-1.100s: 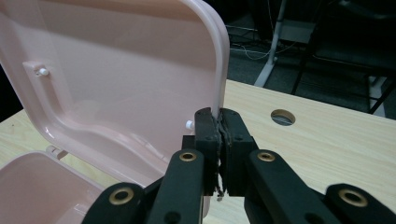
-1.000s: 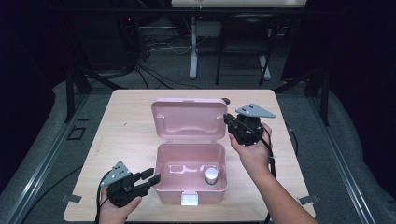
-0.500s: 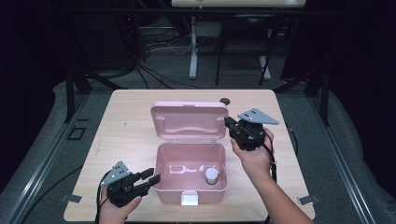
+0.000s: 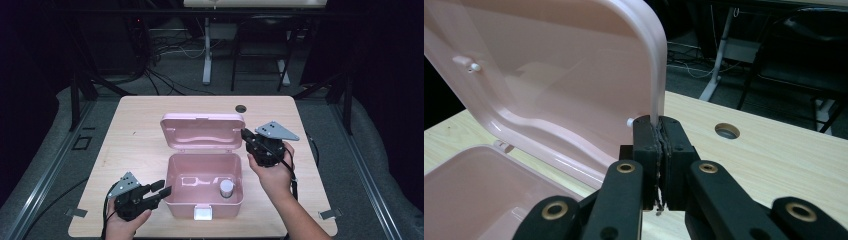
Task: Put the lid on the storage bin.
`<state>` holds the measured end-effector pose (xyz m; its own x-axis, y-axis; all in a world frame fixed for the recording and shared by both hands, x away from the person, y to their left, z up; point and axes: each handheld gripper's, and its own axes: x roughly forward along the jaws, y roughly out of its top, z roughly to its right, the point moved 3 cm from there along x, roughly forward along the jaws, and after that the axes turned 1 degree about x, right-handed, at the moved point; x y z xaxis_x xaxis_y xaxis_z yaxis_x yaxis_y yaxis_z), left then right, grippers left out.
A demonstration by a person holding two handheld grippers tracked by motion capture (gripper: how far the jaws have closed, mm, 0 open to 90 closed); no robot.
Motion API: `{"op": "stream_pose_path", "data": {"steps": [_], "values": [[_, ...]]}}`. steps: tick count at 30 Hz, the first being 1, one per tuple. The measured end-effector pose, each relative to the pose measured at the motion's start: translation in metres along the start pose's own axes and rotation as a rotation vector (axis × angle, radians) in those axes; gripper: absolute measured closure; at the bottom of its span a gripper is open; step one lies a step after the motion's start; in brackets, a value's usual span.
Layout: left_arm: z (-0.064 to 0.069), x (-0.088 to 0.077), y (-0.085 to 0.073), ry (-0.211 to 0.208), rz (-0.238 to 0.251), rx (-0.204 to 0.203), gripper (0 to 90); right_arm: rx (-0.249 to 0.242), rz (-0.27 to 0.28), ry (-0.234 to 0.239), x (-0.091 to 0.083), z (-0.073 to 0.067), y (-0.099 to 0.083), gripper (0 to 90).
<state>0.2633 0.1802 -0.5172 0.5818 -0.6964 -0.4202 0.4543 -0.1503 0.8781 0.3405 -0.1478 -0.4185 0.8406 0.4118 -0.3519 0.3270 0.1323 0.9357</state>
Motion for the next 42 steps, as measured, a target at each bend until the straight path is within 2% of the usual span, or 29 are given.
{"op": "stream_pose_path", "data": {"steps": [11,18,22,27,36,42], "values": [[-0.004,0.001,0.008,0.018,-0.012,0.019,62.2,0.002,0.015,0.000,-0.004,-0.002,-0.004,87.1],[-0.012,-0.002,0.019,0.041,0.005,0.030,62.2,0.010,0.018,0.009,-0.008,-0.003,-0.006,86.7],[-0.016,-0.007,0.032,0.059,0.034,0.031,62.2,0.020,0.039,0.005,-0.010,-0.006,-0.010,86.4],[-0.017,-0.012,0.047,0.076,0.050,0.054,62.3,0.023,0.041,0.013,-0.014,-0.006,-0.013,86.1],[-0.009,-0.015,0.073,0.092,0.074,0.094,64.2,0.044,0.054,0.034,-0.020,-0.008,-0.019,85.1],[-0.004,-0.017,0.093,0.121,0.087,0.121,64.4,0.055,0.065,0.041,-0.020,-0.007,-0.021,84.9]]}}
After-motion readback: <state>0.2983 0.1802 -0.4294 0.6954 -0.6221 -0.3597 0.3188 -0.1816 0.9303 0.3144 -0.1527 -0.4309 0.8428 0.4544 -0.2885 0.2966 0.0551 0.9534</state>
